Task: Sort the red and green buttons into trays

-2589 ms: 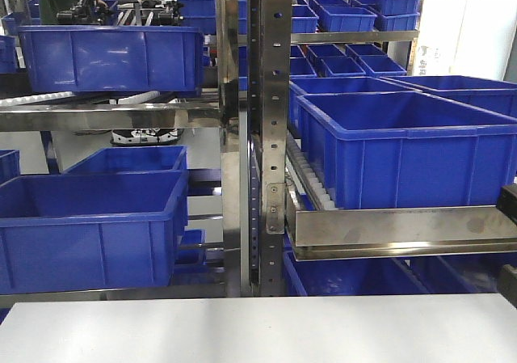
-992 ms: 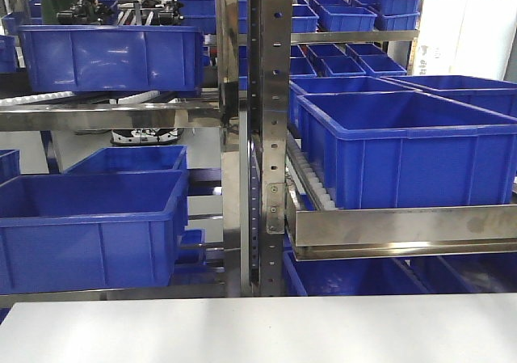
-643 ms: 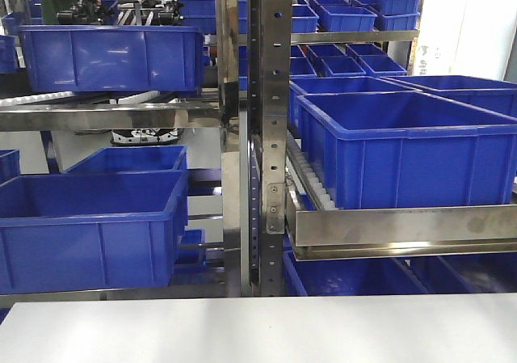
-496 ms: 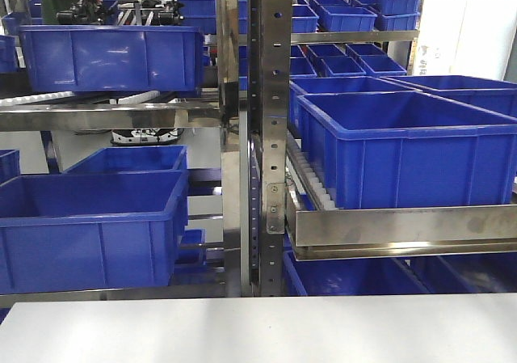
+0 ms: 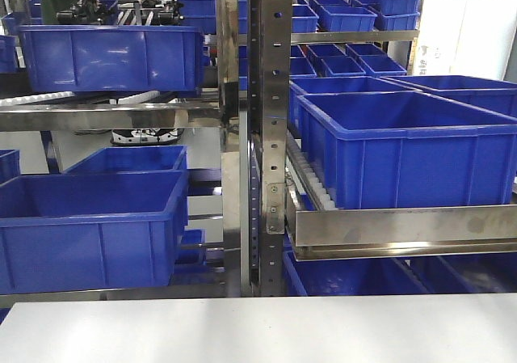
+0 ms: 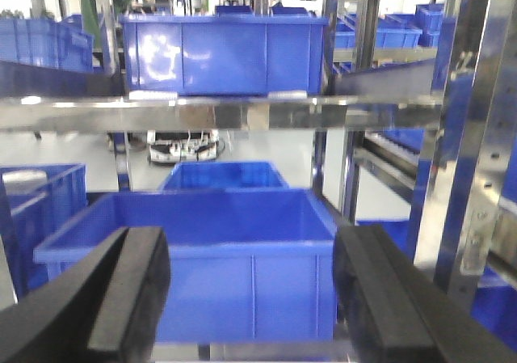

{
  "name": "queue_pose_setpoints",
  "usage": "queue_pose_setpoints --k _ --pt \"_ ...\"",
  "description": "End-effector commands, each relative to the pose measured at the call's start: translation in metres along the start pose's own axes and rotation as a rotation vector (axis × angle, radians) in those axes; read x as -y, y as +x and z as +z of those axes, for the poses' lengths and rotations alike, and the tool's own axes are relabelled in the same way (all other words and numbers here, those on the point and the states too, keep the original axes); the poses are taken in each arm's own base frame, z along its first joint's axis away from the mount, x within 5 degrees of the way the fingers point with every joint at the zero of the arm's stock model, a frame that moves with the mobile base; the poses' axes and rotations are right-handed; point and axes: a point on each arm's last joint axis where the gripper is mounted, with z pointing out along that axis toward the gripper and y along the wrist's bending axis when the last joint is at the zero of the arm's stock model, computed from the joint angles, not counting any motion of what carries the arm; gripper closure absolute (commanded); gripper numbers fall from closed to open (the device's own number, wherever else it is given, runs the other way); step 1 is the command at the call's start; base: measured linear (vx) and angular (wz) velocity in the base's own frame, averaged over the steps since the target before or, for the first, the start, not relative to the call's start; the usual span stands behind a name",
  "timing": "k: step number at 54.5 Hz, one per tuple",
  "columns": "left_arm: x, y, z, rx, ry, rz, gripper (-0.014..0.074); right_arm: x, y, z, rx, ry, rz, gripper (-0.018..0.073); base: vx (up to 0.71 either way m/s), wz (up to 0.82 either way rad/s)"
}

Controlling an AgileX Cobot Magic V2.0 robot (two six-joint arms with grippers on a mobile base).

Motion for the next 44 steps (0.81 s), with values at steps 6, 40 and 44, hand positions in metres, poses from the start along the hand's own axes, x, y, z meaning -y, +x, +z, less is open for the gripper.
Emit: queue_pose_setpoints --k 6,40,44 --pt "0.000 0.007 0.003 -0.117 -0.004 -0.023 0.0045 -0.006 -0.059 -0.019 0.351 -0.046 -0.028 0.0567 0.00 0.00" --pt "-0.012 0.169 0.030 -0.399 -0.063 -0.011 0.0058 -0.011 -0.125 -0.082 0.592 -0.008 -0.097 0.0567 0.00 0.00" --pt "-0.013 0.181 0.037 -0.454 -0.074 -0.032 0.0069 -0.011 -0.125 -0.082 0.592 -0.007 -0.098 0.0567 0.00 0.00"
